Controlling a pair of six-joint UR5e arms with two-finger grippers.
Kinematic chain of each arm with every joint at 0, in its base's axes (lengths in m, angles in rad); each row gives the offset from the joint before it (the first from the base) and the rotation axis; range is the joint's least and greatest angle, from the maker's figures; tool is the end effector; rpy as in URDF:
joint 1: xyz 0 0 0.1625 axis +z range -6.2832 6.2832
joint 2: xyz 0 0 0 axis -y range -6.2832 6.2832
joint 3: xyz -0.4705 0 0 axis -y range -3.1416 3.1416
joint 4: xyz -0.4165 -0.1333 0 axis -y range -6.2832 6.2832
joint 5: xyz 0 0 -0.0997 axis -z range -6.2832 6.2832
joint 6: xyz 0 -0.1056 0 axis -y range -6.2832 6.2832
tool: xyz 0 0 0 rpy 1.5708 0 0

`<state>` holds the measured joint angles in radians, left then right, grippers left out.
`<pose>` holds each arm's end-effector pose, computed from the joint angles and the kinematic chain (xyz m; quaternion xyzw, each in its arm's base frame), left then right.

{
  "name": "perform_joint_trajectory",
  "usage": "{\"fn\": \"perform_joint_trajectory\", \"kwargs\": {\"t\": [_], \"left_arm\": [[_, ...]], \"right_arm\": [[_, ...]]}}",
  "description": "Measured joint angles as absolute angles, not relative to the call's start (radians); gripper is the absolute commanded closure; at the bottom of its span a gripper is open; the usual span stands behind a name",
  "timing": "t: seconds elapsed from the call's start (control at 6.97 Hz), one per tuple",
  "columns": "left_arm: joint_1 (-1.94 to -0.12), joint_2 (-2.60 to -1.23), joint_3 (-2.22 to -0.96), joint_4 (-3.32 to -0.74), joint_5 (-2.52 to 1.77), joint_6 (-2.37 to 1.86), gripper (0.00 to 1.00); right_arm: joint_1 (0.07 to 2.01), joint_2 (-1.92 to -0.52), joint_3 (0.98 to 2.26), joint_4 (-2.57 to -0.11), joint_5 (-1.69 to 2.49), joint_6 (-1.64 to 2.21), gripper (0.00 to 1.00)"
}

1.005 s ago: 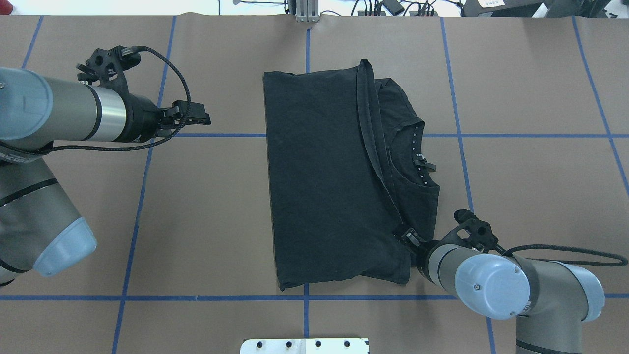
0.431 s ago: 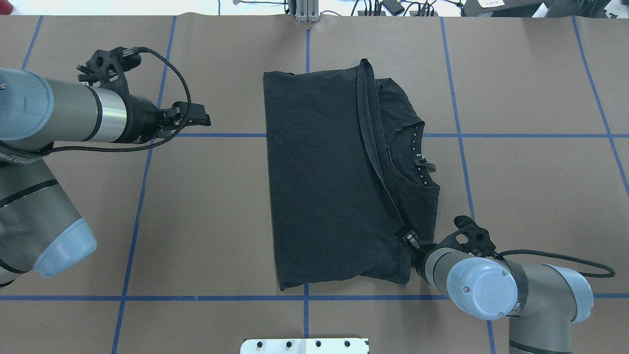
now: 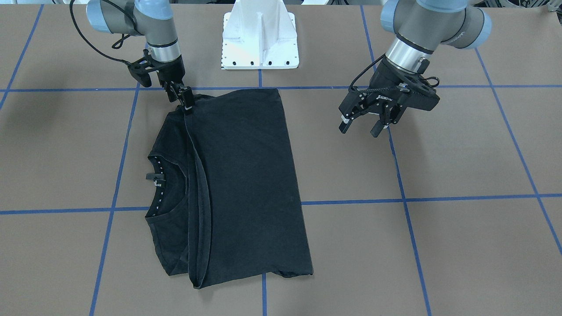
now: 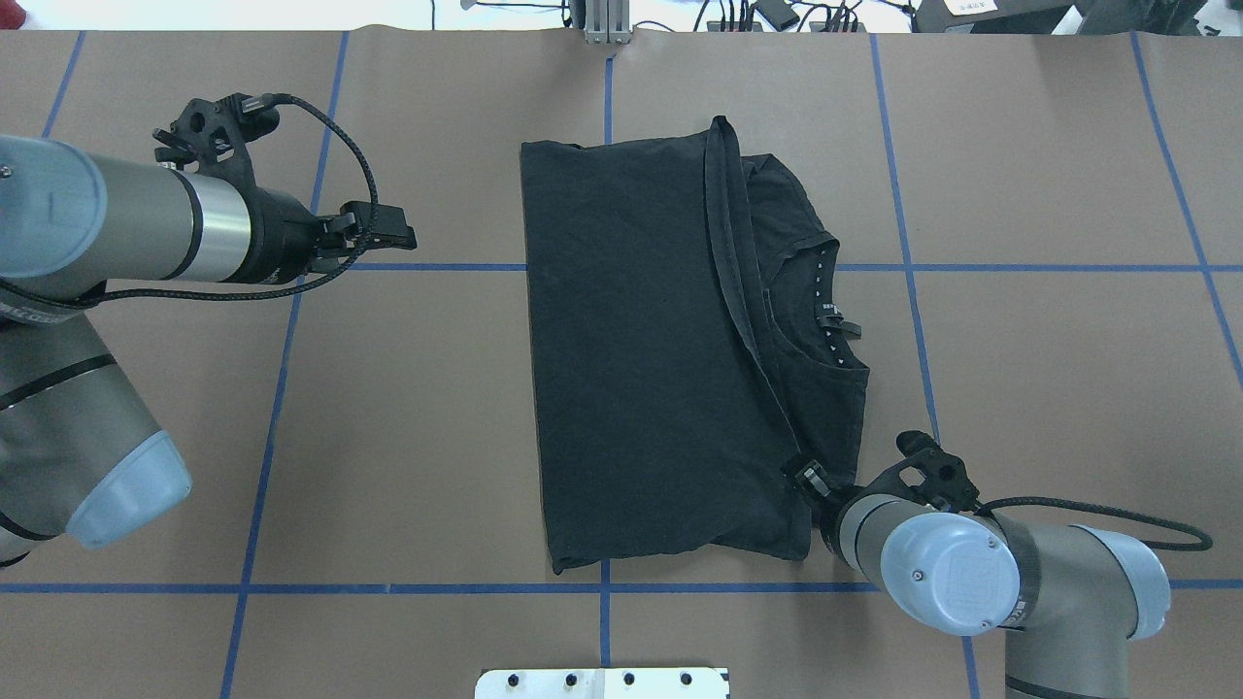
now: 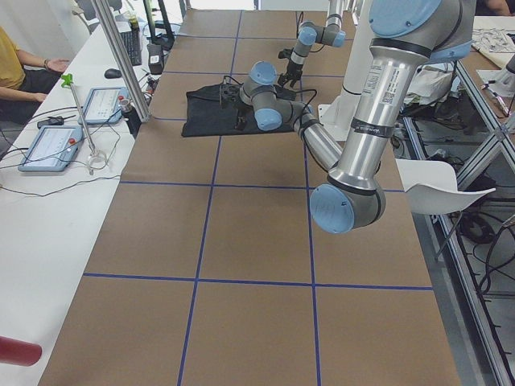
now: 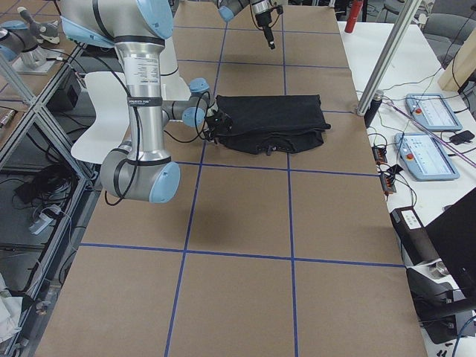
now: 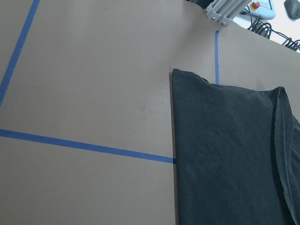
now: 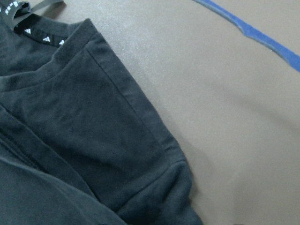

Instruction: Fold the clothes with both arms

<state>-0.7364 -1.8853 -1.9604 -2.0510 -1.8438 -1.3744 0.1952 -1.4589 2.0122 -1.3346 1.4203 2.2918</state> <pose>0.3703 -0.4771 0.2863 0.1478 0.5447 -0.1461 0.8125 -0.5118 -0.2532 0.4139 -0.0326 -0.3883 0.4330 0.8128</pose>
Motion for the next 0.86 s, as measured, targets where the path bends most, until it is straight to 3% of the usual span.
{"fn": "perform_joint_trajectory", "kwargs": {"t": [0.29,0.43,0.57,0.72,0.86], "left_arm": [[-0.736,-1.885,-1.960,-2.051,-1.844,-1.374,0.01],[-0.736,-1.885,-1.960,-2.051,-1.844,-1.374,0.01],[-0.736,-1.885,-1.960,-2.051,-1.844,-1.374,0.01],[-0.736,-1.885,-1.960,-2.051,-1.844,-1.374,0.01],[-0.736,-1.885,-1.960,-2.051,-1.844,-1.374,0.01]], "right_arm": [[0.191,-1.457,2.007,-1.336,1.419,2.295,0.19],[0.190,-1.456,2.005,-1.336,1.419,2.296,0.29],[0.189,-1.455,2.004,-1.336,1.418,2.296,0.45],[0.189,-1.455,2.003,-1.336,1.417,2.297,0.90],[0.189,-1.455,2.003,-1.336,1.417,2.298,1.00]]}}
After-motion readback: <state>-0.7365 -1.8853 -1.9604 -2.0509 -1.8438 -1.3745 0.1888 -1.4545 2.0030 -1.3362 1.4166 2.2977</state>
